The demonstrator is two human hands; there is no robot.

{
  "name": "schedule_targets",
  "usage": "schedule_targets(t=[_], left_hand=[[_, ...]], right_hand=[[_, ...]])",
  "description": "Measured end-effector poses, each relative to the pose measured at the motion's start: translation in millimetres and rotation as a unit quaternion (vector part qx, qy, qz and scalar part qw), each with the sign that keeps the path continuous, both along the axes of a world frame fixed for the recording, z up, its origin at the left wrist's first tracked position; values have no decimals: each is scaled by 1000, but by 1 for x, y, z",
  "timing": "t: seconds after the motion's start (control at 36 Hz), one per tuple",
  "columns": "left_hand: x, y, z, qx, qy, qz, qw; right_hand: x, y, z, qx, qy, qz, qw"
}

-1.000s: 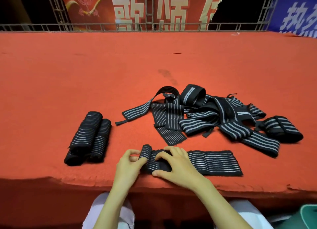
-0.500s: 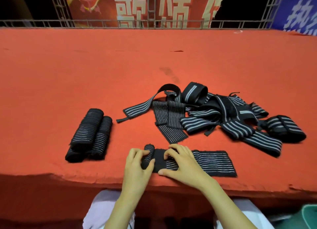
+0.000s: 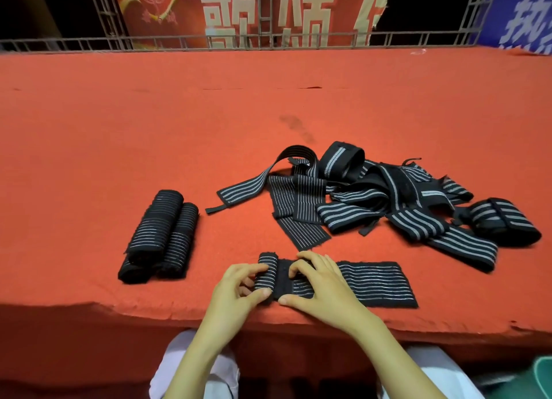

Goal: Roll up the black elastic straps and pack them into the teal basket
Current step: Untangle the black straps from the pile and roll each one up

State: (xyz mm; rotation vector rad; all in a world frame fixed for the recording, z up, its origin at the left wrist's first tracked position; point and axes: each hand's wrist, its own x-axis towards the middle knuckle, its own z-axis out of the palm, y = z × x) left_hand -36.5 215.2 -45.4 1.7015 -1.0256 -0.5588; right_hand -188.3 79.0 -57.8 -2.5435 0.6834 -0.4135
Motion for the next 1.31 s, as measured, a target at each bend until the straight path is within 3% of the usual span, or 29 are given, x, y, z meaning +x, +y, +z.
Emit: schedule_targets(t=[0.22, 0.53, 0.69, 0.86, 1.0, 1.17, 1.31], left_hand=[[-4, -5, -2, 30, 33, 37, 998], [-37, -17, -2, -16, -125, 120, 985], [-49, -29, -10, -45, -253, 86, 963], [-51, -34, -15, -58, -276, 21, 959], [-59, -36, -5, -51, -212, -33, 975], [-50, -37, 5, -23, -89, -14, 996], [-50, -48, 7, 79, -27, 18, 996]], right_hand=[[-11, -6, 7, 10, 16, -3, 1000], [-31, -15, 4, 9, 12, -10, 1000], [-47, -22, 3, 12, 11, -21, 1000], [-53, -27, -2, 14, 3, -30, 999], [-52, -27, -3, 14, 1, -32, 999], [-54, -27, -4, 23, 4, -31, 999], [-53, -27, -3, 32, 1, -33, 999]])
